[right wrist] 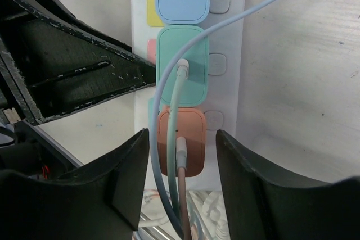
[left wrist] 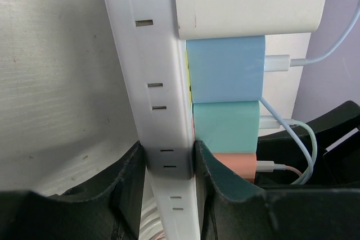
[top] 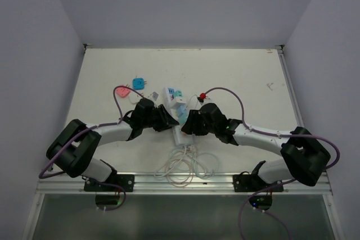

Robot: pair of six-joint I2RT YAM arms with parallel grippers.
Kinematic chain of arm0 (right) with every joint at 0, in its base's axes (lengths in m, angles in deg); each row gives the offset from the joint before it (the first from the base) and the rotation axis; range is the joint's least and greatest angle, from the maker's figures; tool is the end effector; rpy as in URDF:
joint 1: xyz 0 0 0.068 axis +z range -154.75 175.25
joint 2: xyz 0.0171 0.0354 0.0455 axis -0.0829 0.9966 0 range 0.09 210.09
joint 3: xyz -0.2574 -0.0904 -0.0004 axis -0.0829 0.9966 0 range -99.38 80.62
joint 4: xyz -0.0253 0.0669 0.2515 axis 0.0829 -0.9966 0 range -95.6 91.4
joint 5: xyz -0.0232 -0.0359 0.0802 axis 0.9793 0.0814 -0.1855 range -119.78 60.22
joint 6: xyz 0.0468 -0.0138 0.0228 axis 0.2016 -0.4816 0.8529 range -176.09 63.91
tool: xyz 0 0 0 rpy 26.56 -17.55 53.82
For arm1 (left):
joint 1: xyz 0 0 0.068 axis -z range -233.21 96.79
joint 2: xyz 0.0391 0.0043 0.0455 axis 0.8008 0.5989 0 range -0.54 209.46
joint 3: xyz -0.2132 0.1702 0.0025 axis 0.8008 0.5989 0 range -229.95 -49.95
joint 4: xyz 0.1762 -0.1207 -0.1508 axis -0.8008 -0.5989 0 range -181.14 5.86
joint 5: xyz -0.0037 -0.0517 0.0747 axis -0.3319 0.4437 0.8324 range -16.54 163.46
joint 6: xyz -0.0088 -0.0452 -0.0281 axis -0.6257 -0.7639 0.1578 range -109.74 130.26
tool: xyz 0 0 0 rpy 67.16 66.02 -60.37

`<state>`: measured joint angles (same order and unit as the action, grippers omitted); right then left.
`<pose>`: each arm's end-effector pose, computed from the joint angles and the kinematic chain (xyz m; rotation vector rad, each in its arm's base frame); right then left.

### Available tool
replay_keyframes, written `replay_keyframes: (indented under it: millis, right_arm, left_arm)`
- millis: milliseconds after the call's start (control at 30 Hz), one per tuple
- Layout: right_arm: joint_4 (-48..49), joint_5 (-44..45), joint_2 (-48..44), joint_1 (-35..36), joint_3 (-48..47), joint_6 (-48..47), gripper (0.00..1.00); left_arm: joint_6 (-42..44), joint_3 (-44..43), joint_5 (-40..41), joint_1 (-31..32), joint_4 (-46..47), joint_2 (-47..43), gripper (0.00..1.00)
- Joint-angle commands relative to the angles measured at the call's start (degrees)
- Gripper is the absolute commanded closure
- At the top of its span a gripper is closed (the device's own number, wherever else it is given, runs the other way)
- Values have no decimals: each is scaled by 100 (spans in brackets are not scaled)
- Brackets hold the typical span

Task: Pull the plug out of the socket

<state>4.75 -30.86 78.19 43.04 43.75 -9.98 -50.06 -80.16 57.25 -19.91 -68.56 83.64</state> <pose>0.1848 0.2048 0.1883 -0.0462 2.3917 0.8701 0.2208 -0.1569 0.1461 -0.4145 2.4593 -1.1197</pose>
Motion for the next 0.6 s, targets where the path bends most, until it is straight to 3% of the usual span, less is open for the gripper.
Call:
replay_keyframes:
  millis: [0, 67, 100, 200, 300, 567]
  right_arm:
    - [385, -94, 108, 20, -128, 170, 49]
    - [420, -164, 135, 20, -120, 197, 55]
    - [429, -182, 135, 20, -119, 188, 67]
    - [324, -191, 56, 20, -119, 162, 88]
    - [122, -15, -128, -6, -85, 135, 99]
    - [-159, 186, -647, -173, 48, 206, 100]
  left_arm:
    - [442, -37, 250, 28, -371, -95, 100]
    - [477, -46, 302, 28, -414, -121, 100]
    - [503, -72, 328, 28, -493, -130, 100]
    - [643, -151, 565, 28, -826, -191, 100]
    - [793, -212, 908, 28, -1213, -306, 100]
    - [1057, -327, 1594, 36, -1970, -455, 100]
